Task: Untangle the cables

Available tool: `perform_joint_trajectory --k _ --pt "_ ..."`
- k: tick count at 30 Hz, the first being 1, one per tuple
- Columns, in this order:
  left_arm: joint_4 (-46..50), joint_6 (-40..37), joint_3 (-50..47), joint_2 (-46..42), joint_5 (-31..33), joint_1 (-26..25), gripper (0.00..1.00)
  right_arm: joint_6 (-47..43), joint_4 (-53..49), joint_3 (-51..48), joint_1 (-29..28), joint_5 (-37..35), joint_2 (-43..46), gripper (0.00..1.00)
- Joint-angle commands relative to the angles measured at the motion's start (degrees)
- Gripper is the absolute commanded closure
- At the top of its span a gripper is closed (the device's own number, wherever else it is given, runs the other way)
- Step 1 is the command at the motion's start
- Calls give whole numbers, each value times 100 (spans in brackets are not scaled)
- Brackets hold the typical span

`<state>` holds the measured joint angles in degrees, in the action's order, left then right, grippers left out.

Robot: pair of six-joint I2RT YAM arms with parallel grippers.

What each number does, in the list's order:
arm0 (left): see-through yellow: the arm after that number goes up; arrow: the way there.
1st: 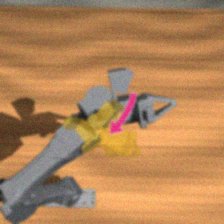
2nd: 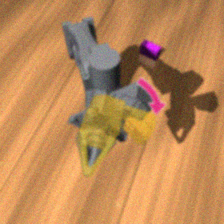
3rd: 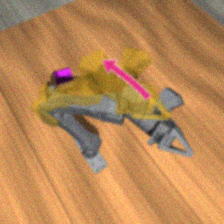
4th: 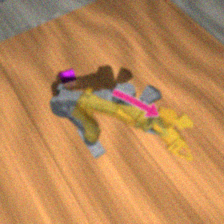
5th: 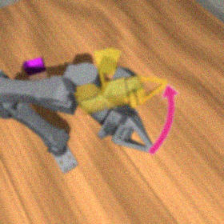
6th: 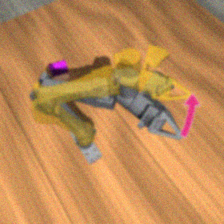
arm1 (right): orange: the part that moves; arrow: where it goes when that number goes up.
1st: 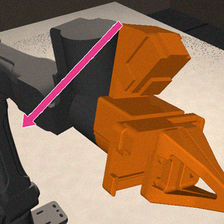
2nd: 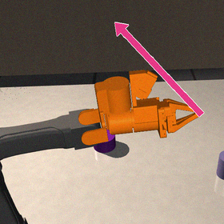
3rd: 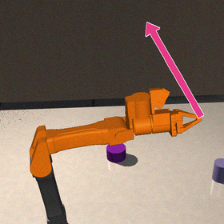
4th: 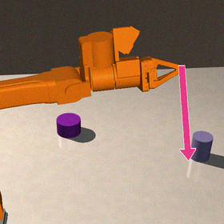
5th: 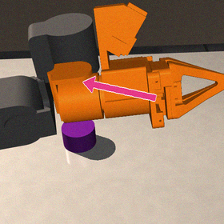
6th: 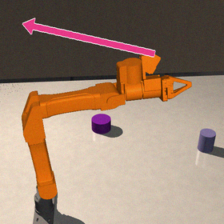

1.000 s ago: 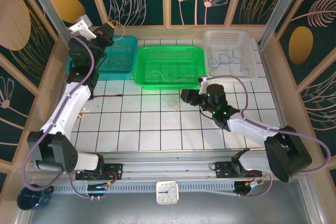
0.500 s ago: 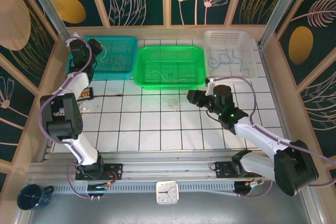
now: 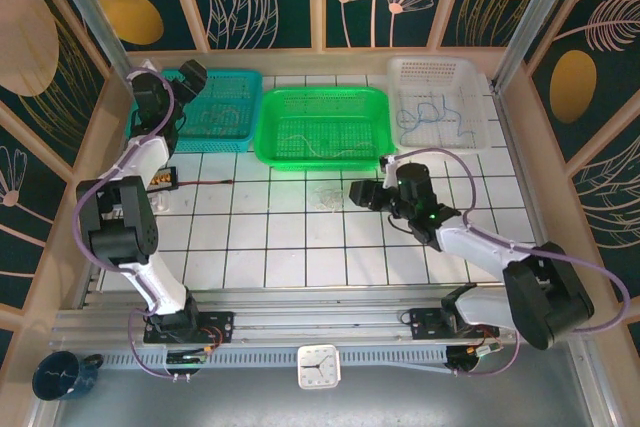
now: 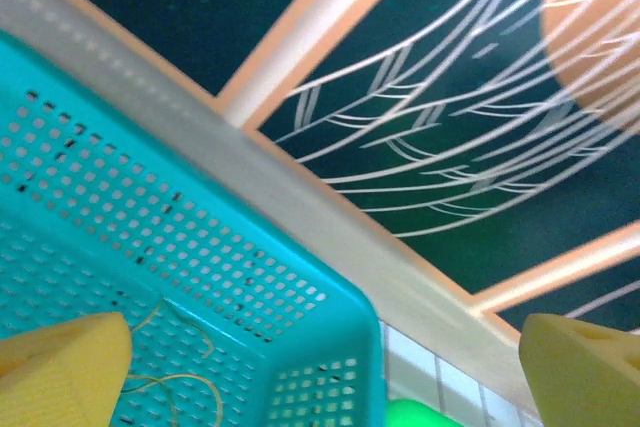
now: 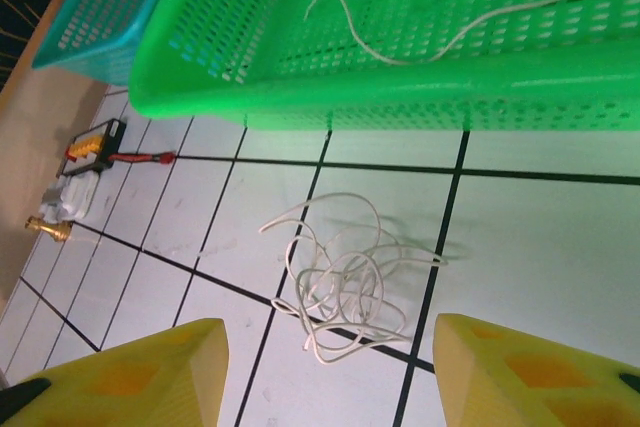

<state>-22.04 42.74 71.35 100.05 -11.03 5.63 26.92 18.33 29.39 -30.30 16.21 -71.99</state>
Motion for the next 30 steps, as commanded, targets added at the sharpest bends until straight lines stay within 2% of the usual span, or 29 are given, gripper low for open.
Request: perform_joint_trajectory --k 1,5,11,18,21,23,25,30 --pt "-196 301 -66 -549 -564 26 1 -21 457 -73 -68 118 -289 43" --pt "-313 618 -703 -1047 -1186 -13 1 38 712 -21 -250 113 -690 43" --pt "-279 619 -2026 -2063 -1720 -308 1 83 967 125 -397 137 -1312 43" --pt "-459 958 -3633 -3126 -1733 -968 1 173 1246 294 -505 181 -1939 44" --pt "-342 955 -4015 -3364 -1483 -1422 1 194 1328 387 -532 231 -2144 46" --pt "-235 871 -4131 -3413 -1289 -1755 1 196 1364 444 -532 260 -2230 50" --pt "-134 706 -4153 -3373 -1091 -2125 1 193 1374 488 -536 291 -2296 59" --pt "41 390 -4074 -3115 -689 -2751 1 140 1355 509 -536 330 -2325 92"
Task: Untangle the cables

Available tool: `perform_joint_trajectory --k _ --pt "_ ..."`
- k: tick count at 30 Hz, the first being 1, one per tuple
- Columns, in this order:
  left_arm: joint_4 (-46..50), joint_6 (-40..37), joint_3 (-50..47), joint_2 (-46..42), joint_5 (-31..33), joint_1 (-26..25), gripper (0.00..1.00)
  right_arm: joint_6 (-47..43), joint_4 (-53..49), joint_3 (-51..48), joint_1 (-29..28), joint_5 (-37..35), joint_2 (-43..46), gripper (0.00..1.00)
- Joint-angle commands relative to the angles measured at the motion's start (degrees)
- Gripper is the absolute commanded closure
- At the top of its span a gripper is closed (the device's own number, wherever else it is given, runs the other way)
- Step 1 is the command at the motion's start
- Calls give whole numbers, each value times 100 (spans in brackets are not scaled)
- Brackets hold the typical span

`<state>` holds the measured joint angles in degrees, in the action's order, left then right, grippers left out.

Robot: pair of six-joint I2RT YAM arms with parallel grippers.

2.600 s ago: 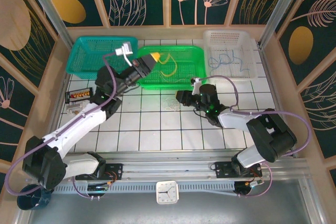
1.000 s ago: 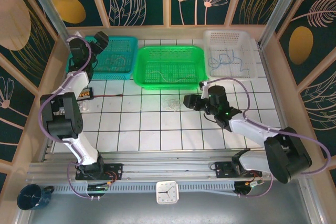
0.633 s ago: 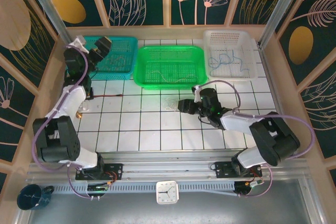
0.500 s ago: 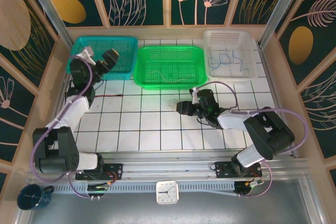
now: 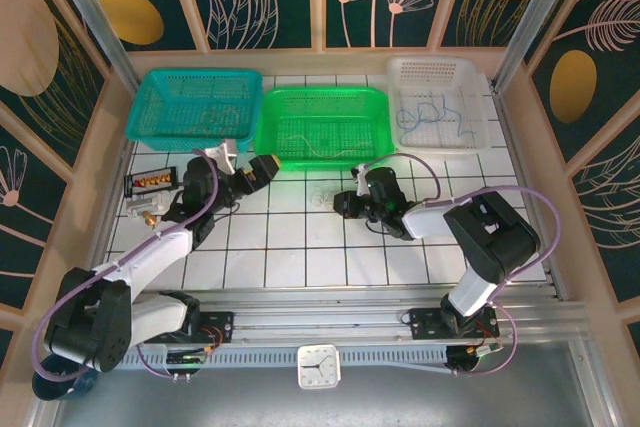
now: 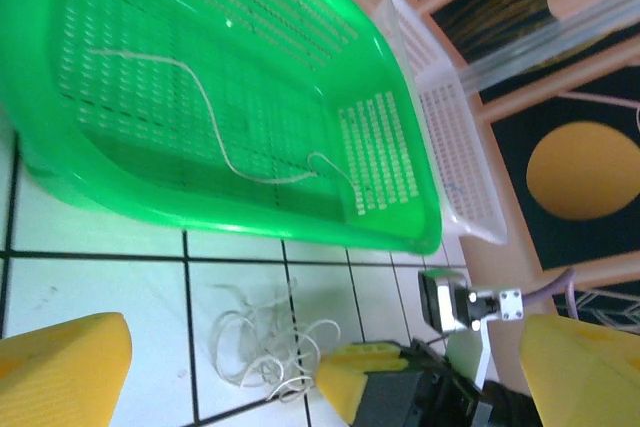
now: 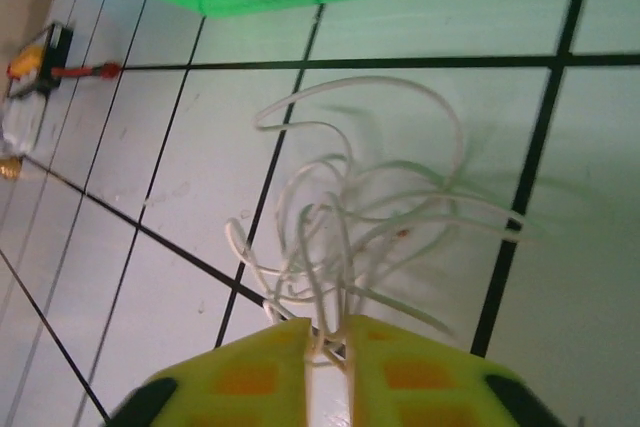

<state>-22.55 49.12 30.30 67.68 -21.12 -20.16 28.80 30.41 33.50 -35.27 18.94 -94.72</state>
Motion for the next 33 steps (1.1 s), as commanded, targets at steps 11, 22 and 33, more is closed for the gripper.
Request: perform_joint_trajectory --k 11,22,33 --pt "-441 -384 -85 676 239 -705 1 -249 -195 -123 -31 99 784 100" --pt "-711 -670 120 1164 92 -874 1 -496 -647 -141 -33 189 1623 100" --pt "-886 -807 200 1274 -161 -1007 1 -557 -849 21 29 254 1841 100"
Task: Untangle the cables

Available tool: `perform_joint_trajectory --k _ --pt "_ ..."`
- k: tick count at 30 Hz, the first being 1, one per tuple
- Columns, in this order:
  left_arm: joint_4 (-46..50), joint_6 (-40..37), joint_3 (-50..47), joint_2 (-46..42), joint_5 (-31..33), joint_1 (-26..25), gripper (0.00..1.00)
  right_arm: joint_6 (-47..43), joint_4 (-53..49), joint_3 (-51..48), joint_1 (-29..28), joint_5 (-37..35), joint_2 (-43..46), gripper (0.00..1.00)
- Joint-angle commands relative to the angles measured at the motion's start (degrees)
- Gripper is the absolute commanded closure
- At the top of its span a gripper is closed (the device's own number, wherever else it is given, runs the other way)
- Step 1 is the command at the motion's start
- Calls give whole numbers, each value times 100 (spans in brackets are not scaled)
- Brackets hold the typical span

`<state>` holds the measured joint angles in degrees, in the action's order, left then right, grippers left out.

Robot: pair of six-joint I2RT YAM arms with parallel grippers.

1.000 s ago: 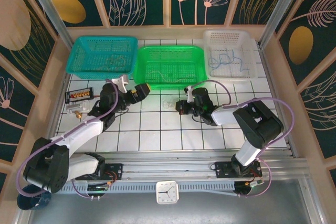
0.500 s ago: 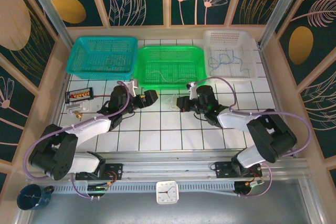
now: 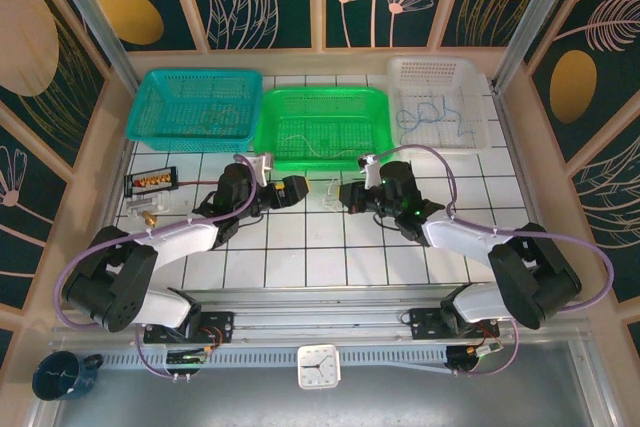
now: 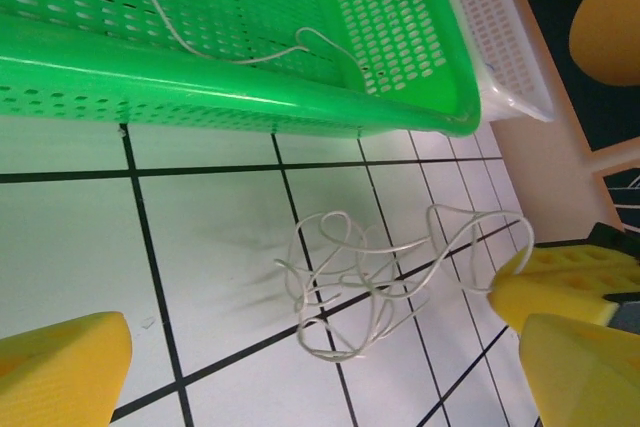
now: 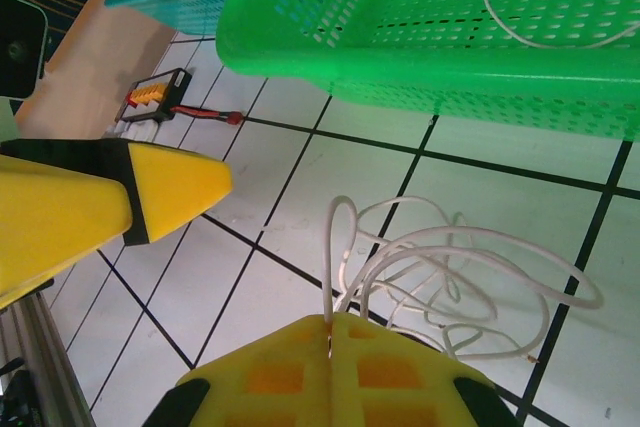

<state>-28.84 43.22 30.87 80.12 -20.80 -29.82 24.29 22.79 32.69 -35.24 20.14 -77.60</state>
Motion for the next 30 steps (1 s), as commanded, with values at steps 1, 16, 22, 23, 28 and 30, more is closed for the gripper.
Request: perform_joint_trajectory --k 1,16,22,23,28,30 --pt "-262 -267 131 34 -240 -44 1 -107 -82 124 27 147 139 100" --pt "-512 -717 -124 301 -479 -234 2 -72 -235 288 50 157 395 100" --pt "-667 -683 -243 450 -408 -243 5 -56 -361 373 47 133 659 100" --pt "-654 -709 -236 474 -408 -243 6 -56 -381 394 44 139 691 100" --pt "-625 -754 -202 608 -460 -238 13 -79 -492 491 55 130 848 100" --pt "-683 -715 -186 660 -502 -243 17 -83 -529 532 60 122 899 100"
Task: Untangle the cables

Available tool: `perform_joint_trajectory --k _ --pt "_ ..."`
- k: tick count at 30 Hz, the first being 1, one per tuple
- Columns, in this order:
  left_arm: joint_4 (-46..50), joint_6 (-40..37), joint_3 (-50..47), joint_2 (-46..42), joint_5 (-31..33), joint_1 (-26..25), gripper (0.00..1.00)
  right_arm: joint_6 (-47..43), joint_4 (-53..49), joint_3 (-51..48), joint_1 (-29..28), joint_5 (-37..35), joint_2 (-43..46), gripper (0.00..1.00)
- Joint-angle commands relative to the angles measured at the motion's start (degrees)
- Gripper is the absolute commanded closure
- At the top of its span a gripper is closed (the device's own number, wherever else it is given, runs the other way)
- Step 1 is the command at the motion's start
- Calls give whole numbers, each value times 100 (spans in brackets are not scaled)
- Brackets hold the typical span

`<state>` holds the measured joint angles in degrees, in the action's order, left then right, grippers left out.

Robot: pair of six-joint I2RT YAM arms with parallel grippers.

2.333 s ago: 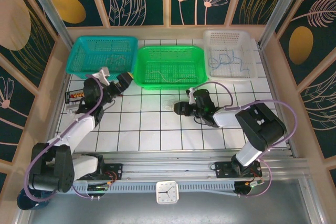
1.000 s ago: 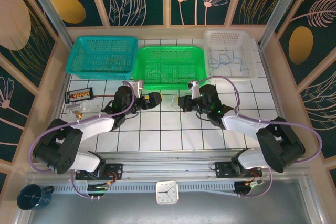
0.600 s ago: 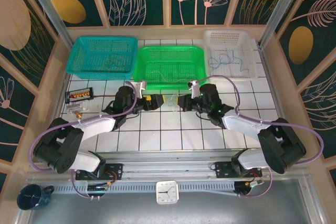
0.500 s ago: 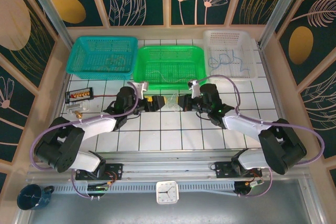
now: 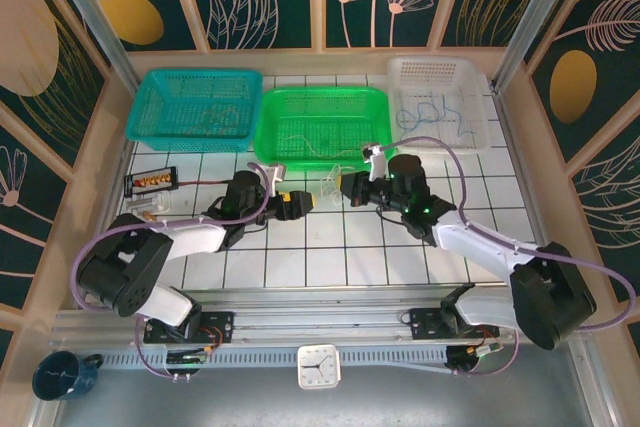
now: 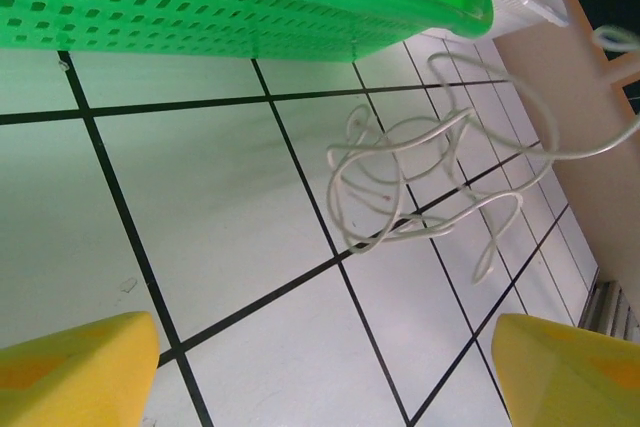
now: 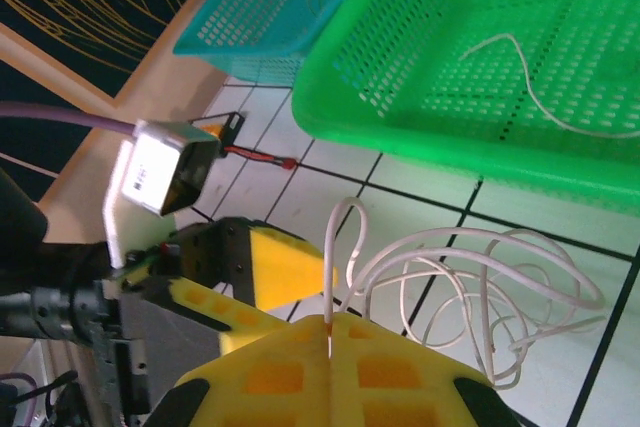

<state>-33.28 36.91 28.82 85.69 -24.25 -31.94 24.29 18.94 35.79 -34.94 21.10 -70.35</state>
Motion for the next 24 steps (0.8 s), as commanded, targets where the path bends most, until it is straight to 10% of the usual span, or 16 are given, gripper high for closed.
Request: perform_joint_trajectory --k 1,24 --pt "-272 -53 19 126 -180 -31 18 -83 -163 234 31 25 195 100" --pt "-940 422 353 332 -297 -199 28 14 -119 270 -4 112 317 100"
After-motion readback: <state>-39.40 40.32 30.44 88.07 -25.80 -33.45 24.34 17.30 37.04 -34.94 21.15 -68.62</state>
